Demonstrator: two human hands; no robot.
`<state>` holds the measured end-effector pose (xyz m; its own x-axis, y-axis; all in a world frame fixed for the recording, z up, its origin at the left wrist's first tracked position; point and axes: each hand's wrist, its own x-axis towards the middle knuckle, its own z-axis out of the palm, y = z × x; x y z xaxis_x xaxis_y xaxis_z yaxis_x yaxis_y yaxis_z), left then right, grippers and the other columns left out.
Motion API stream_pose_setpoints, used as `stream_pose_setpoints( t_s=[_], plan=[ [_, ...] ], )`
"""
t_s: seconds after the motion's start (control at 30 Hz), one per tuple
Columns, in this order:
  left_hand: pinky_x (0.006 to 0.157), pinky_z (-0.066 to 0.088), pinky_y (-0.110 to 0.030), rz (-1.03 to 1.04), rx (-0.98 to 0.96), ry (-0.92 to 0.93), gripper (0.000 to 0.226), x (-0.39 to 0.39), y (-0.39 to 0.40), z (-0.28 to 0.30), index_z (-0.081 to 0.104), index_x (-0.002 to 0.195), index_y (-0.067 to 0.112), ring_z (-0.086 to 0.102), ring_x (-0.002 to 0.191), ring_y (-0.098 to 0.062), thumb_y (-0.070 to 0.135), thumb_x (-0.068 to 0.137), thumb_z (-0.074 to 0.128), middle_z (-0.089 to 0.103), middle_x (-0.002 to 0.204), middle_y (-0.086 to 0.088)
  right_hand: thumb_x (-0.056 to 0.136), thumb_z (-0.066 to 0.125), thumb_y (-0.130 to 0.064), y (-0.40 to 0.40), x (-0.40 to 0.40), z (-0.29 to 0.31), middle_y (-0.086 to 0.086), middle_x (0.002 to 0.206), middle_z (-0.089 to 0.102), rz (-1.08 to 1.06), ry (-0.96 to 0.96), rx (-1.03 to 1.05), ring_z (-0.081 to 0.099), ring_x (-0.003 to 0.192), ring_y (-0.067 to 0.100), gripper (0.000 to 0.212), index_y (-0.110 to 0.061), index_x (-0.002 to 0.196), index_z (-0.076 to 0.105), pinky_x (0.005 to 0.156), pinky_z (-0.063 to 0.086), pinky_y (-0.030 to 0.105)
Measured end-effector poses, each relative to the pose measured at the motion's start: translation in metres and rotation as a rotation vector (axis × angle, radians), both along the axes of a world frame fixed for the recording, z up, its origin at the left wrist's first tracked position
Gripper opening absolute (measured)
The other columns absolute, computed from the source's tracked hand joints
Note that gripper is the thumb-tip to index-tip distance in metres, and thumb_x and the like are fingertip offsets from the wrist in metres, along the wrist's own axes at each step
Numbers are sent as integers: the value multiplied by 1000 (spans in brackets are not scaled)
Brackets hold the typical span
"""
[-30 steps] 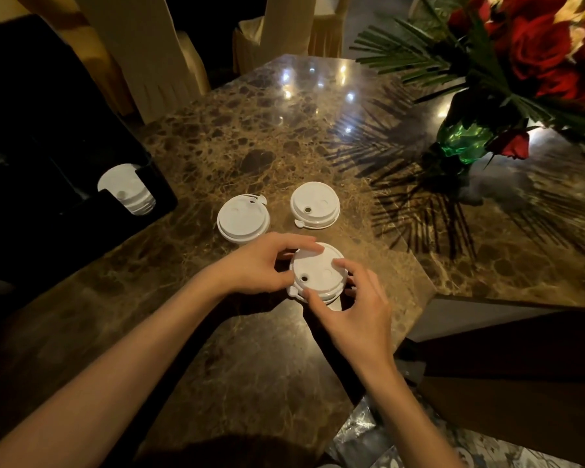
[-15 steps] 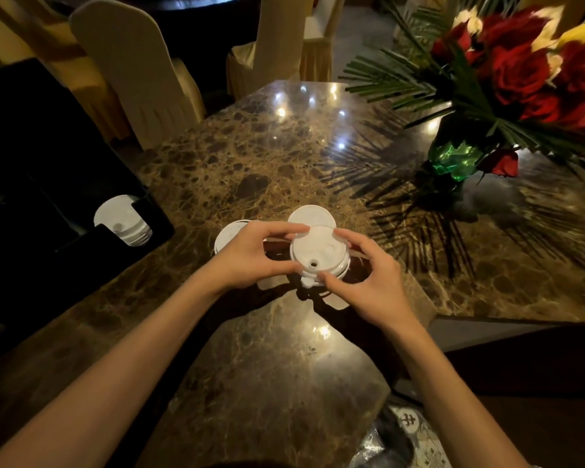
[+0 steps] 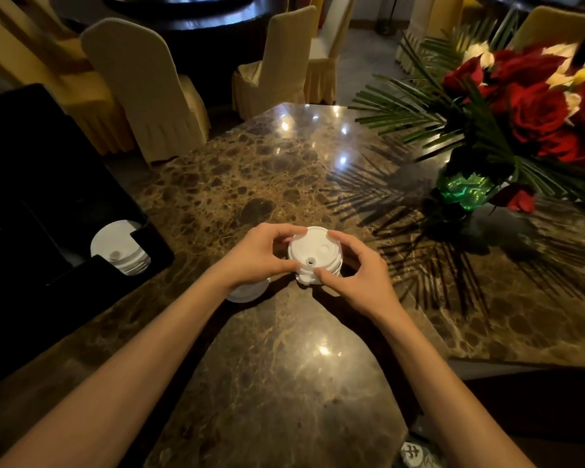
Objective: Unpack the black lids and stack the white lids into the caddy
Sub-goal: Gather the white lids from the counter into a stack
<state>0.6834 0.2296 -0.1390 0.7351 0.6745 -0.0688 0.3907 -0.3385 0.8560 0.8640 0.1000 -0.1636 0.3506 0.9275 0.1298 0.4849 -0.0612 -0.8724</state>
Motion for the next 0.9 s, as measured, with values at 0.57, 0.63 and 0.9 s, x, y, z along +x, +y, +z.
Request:
stream_pose_setpoints(
  t_s=[0.57,0.63,0.9],
  plan=[
    [109,47,-42,-13,-36,46,69,5,-1,-8,54,142,13,57,129,-15,9,80,82,58,142,-5,74,87,-34,-1,4,-4,-13,132,66,15,-53,-64,62,118,-1,70,-26,138,59,101,52,19],
    [108,49,-42,-24,-37,59,69,6,-1,-7,53,143,14,57,128,-15,11,80,82,58,142,-4,74,85,-35,0,5,-3,-14,129,66,37,-63,-82,62,114,-3,68,-26,137,60,98,51,16],
    [105,50,-46,-69,-11,84,71,6,-6,5,52,141,17,57,125,-19,15,77,84,60,136,-3,68,90,-37,7,11,4,-16,126,60,108,-87,-151,59,115,4,84,-33,142,50,96,52,27]
  ],
)
